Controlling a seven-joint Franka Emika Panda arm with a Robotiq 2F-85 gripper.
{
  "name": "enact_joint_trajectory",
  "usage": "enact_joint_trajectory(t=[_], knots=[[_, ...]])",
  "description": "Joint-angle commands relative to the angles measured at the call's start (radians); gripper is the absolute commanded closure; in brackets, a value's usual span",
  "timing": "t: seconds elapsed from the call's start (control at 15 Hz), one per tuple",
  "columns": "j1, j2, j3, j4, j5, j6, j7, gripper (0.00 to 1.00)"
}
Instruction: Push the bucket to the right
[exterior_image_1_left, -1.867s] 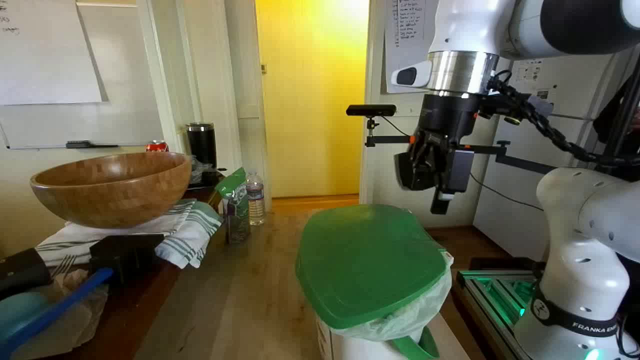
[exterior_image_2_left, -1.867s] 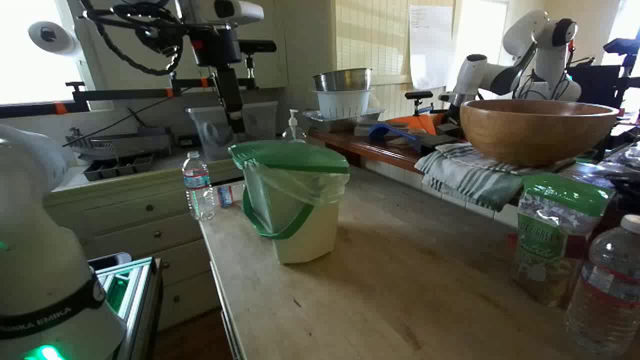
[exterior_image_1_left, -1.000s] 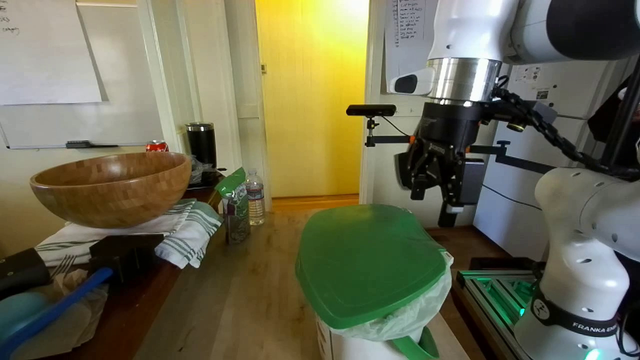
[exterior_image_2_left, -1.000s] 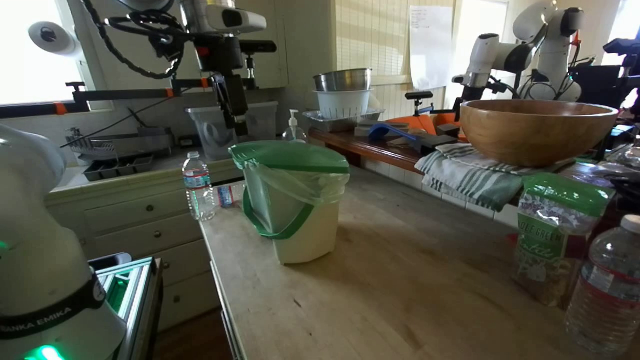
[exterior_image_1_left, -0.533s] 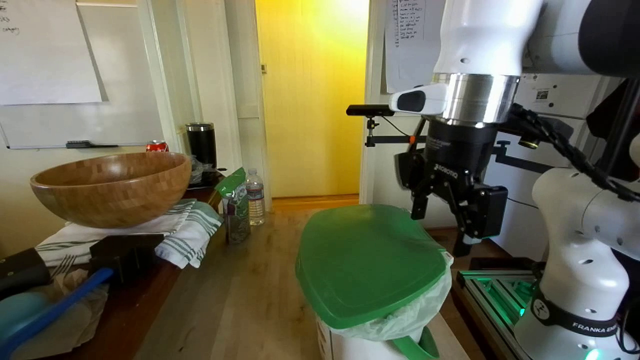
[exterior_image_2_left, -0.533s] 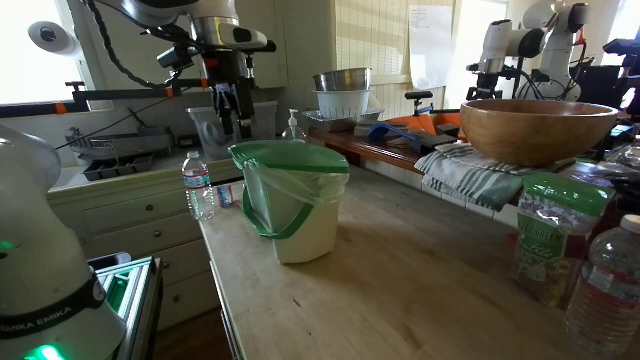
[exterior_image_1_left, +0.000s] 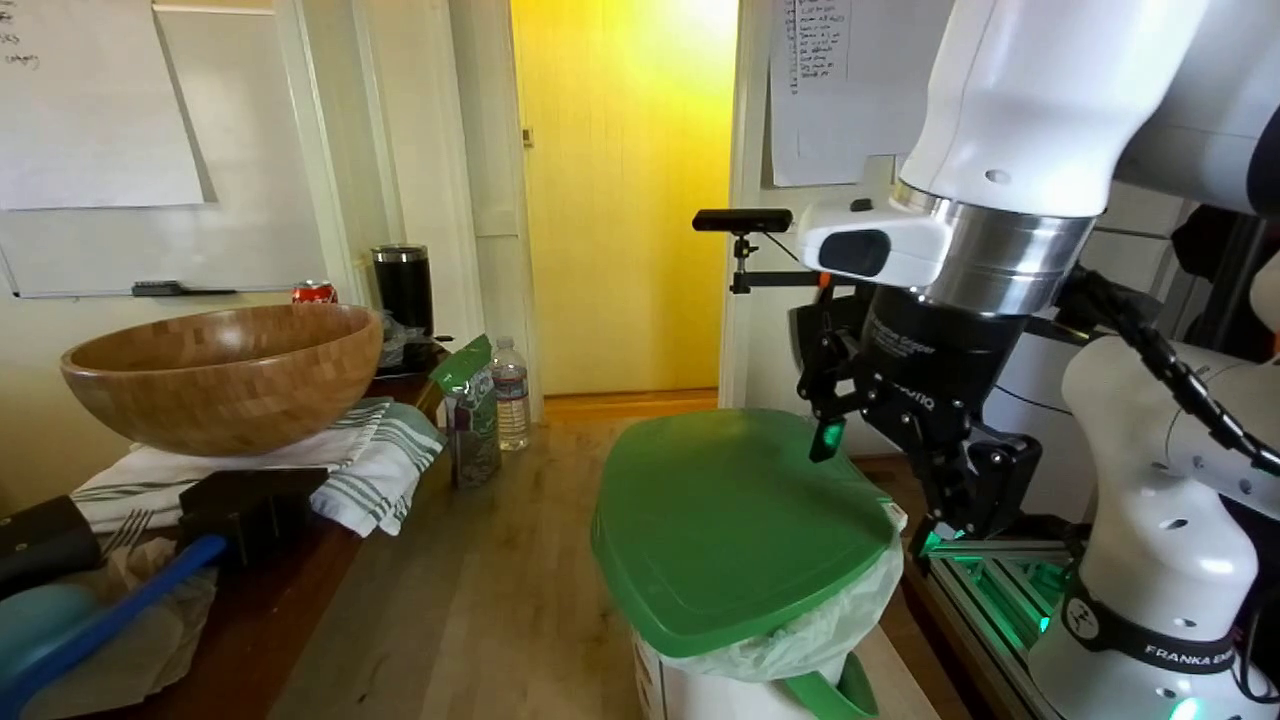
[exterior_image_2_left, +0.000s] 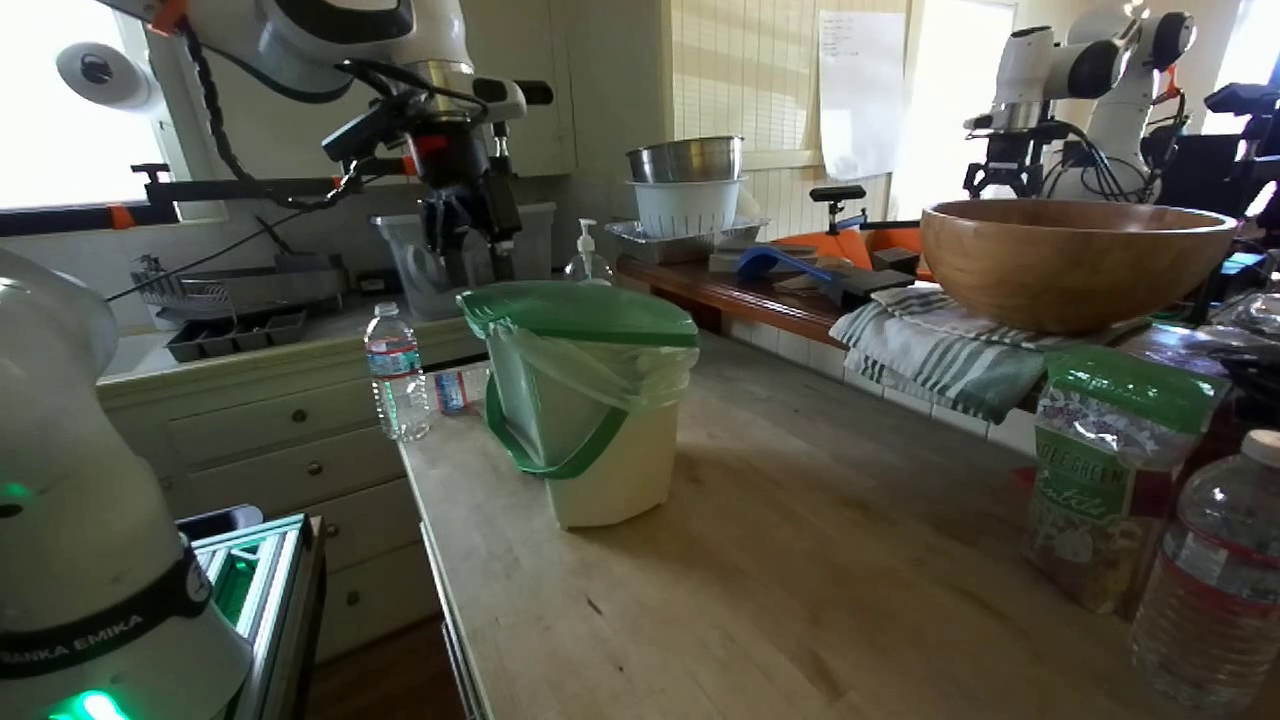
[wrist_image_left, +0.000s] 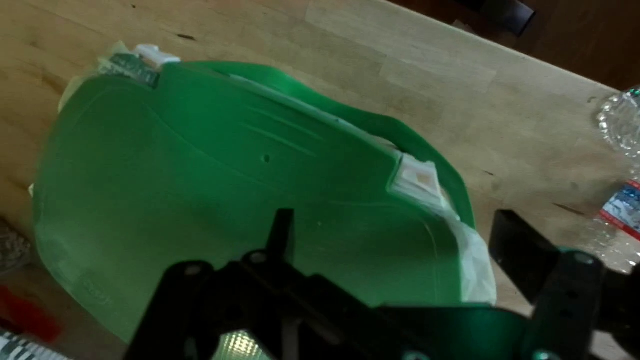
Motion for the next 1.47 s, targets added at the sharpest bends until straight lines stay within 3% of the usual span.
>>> enact_joint_trajectory(t=[0.0,0.87,1.4], knots=[[0.013,0.01,0.01,-0.014,-0.066,0.059,-0.001,0.0],[0.006,0.03,-0.021,-0.019,-0.145,0.065,-0.02,0.0],[-0.032,-0.022,-0.05,-0.039,-0.2,-0.027,-0.035,0.0]])
